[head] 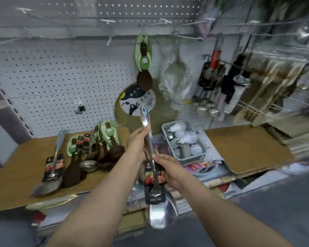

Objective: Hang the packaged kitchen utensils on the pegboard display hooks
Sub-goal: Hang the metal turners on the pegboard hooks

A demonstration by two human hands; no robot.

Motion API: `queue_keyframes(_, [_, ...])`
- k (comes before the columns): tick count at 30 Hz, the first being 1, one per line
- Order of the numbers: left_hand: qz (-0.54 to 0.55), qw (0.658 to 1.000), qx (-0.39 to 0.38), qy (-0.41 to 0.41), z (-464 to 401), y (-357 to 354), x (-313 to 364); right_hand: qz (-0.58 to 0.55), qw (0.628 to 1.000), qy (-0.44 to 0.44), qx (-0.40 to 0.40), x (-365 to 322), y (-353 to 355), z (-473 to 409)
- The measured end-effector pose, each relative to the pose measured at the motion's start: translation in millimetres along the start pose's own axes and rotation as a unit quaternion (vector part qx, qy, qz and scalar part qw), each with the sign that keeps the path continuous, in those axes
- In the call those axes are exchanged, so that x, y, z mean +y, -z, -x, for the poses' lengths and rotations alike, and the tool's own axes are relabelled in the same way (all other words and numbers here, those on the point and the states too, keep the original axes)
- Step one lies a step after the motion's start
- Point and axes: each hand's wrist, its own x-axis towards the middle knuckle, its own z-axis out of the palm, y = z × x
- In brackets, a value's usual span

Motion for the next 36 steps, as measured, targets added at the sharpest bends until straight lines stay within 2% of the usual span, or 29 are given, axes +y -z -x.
queue_keyframes(10, [-0.043, 0.988, -0.14, 0.049, 49, -210, -84, -0.072, 0.987, 0.046, 0.137, -41, 191, 74])
queue_keyframes(14, [-0.078, 0.978, -0.178, 0.074, 56, -283, -116, -0.112, 0.975, 0.062, 0.184, -59, 254, 90])
queue_keyframes(21, [-0.056, 0.966, -0.229, 0.104, 52, -434, -167, -0.134, 0.956, 0.101, 0.242, -122, 380, 96])
queue_keyframes(29, [-0.039, 0.963, -0.255, 0.085, 21, -598, -180, -0.105, 0.949, 0.141, 0.262, -231, 505, 71])
queue_keyframes(36, [-0.053, 0.963, -0.253, 0.077, 11, -703, -198, -0.128, 0.944, 0.151, 0.264, -282, 593, 55])
